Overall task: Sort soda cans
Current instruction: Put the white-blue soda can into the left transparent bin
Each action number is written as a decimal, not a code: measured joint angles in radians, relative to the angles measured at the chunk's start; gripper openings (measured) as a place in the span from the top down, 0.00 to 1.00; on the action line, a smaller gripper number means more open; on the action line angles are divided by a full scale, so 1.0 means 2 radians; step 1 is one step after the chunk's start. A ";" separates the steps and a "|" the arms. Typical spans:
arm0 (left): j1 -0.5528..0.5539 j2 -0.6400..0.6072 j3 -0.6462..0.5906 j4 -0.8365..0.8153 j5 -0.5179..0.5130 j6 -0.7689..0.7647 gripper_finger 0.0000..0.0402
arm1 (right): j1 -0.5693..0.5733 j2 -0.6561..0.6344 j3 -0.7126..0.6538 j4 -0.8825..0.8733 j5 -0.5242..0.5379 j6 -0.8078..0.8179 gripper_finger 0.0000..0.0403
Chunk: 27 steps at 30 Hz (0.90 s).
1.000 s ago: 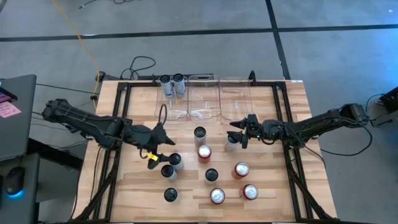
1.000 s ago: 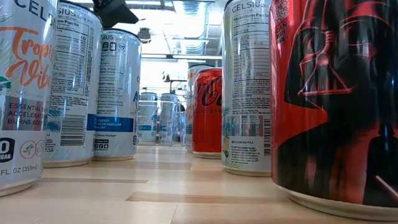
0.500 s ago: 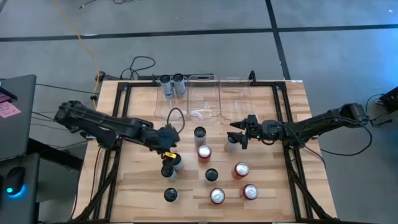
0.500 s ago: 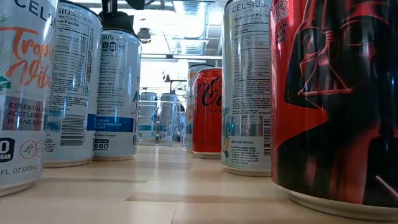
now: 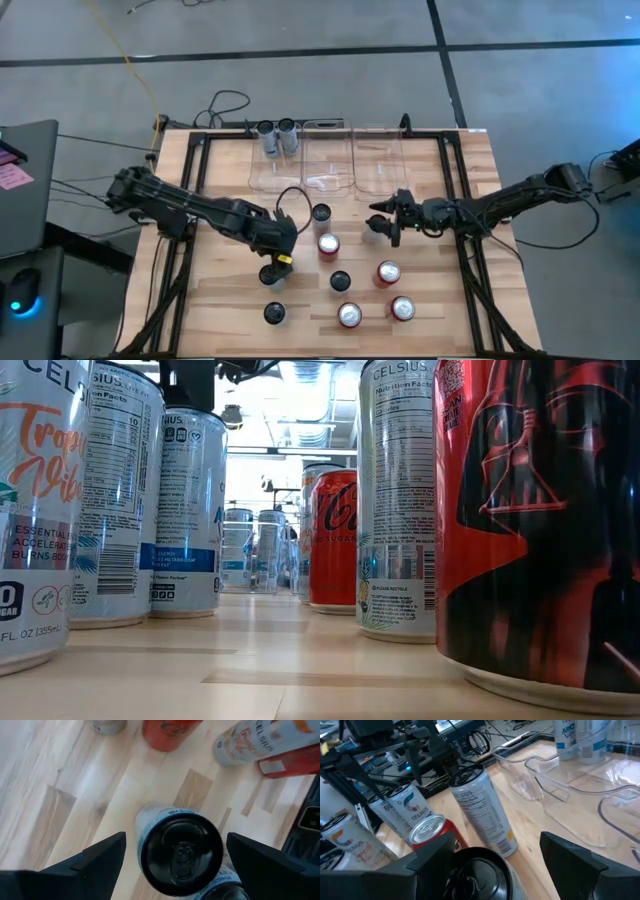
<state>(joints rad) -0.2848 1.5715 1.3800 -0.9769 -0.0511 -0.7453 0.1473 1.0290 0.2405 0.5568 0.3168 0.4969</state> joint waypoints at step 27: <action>-0.011 0.001 -0.005 0.009 -0.025 0.017 0.15 | 0.002 0.000 -0.001 0.001 0.000 0.000 0.22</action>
<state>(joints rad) -0.3071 1.5726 1.3697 -0.9598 -0.1010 -0.7115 0.1505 1.0298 0.2394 0.5583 0.3168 0.4976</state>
